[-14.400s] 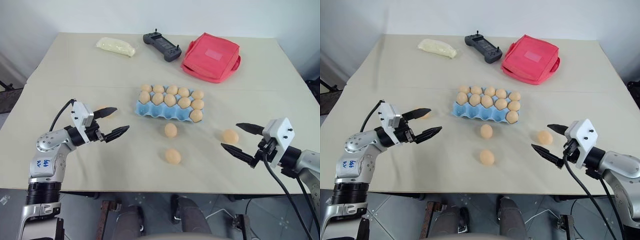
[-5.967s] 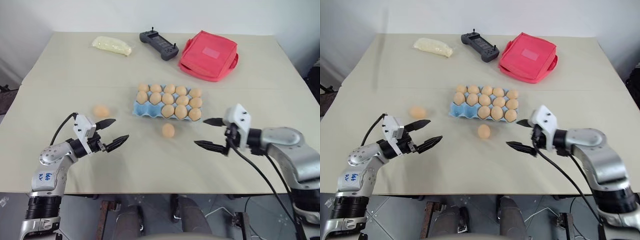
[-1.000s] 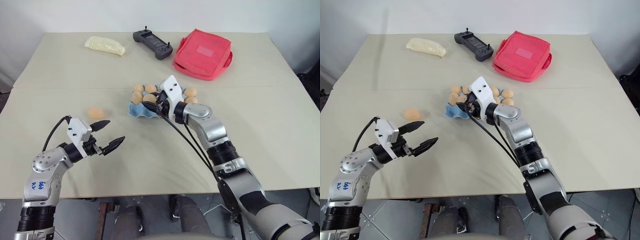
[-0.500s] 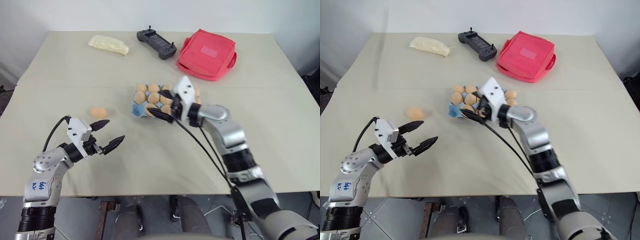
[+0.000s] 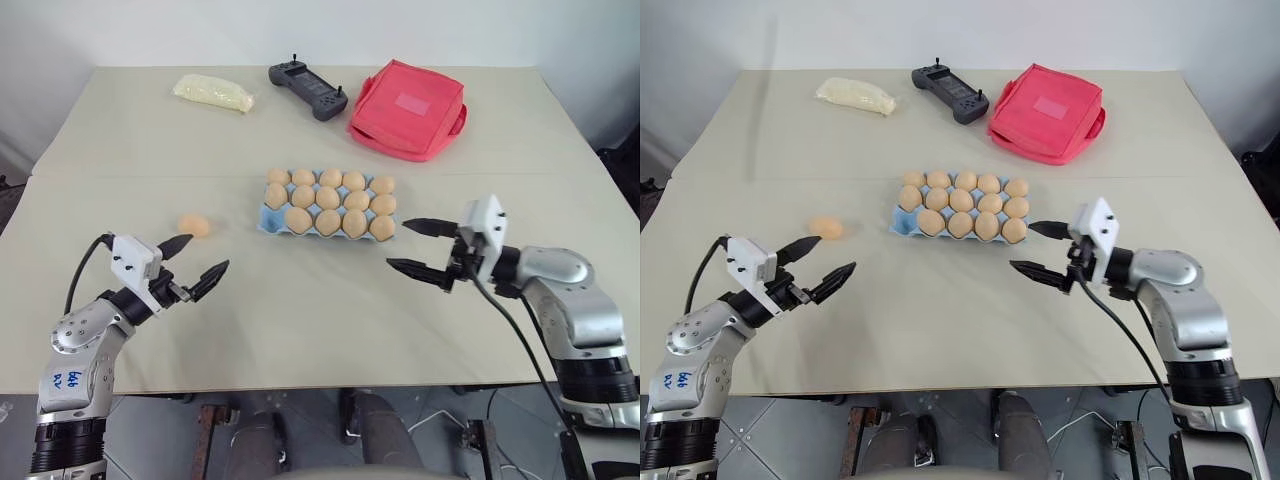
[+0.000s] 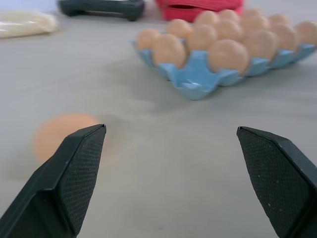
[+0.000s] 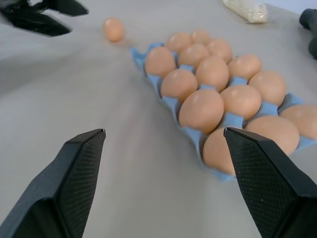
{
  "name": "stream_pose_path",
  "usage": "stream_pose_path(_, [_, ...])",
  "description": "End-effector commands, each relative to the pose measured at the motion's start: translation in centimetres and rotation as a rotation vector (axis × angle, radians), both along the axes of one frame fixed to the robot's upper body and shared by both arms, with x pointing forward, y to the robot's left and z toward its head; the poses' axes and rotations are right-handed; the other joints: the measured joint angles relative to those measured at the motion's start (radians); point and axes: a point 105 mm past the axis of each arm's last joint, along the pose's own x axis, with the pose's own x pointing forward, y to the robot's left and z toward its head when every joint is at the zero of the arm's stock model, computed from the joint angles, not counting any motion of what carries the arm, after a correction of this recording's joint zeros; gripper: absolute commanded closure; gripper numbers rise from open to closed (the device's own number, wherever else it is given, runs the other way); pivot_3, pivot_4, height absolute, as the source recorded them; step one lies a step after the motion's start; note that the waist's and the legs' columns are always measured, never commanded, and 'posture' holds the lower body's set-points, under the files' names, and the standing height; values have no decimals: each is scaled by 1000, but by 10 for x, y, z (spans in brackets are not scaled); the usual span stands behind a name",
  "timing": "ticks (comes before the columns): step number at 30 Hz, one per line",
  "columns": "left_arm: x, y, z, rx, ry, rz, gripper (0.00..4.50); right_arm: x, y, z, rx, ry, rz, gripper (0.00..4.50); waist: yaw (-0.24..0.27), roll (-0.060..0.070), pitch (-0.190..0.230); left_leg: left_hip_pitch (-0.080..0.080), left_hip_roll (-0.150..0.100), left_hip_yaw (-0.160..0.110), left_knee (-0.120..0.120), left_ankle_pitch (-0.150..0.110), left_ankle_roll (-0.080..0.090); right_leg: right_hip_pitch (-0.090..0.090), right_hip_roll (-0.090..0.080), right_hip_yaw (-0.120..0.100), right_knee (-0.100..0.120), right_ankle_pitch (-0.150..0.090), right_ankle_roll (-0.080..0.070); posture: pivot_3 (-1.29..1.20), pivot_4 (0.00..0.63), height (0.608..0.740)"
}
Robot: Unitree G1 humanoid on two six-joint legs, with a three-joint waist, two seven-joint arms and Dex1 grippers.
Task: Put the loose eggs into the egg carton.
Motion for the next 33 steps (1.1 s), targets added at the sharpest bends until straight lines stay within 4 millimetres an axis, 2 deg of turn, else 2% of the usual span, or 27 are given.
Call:
stream_pose_path(1, [-1,19,5,7,-51,129,0,-14,-14,3,-32,-19,29,504,5,0,0,0,0,0,0,0,0,0,0,0,0,0,0,0,150,740])
stream_pose_path(8, [-4,33,8,-14,-59,310,0,-26,-25,2,-50,-14,45,504,16,0,0,0,0,1,0,0,0,0,0,1,0,0,0,0,150,740])
stream_pose_path(13, [1,30,9,-44,-27,392,0,-22,-27,7,-61,-30,40,504,17,0,0,0,0,0,0,0,0,0,0,1,0,0,0,0,150,740])
stream_pose_path(22, [36,6,15,-42,71,371,0,-13,-18,13,-58,-57,46,504,19,0,0,0,-1,0,1,1,0,0,0,1,1,0,0,0,150,740])
stream_pose_path(25, [49,-1,25,-43,50,363,0,-13,-17,14,-57,-63,48,504,19,0,0,0,-1,0,1,1,0,0,1,0,1,0,0,0,150,740])
stream_pose_path(33, [76,-2,20,-75,77,384,0,-10,-13,18,-42,-78,34,504,18,0,0,1,-1,1,1,2,-1,0,1,0,2,1,0,0,150,740])
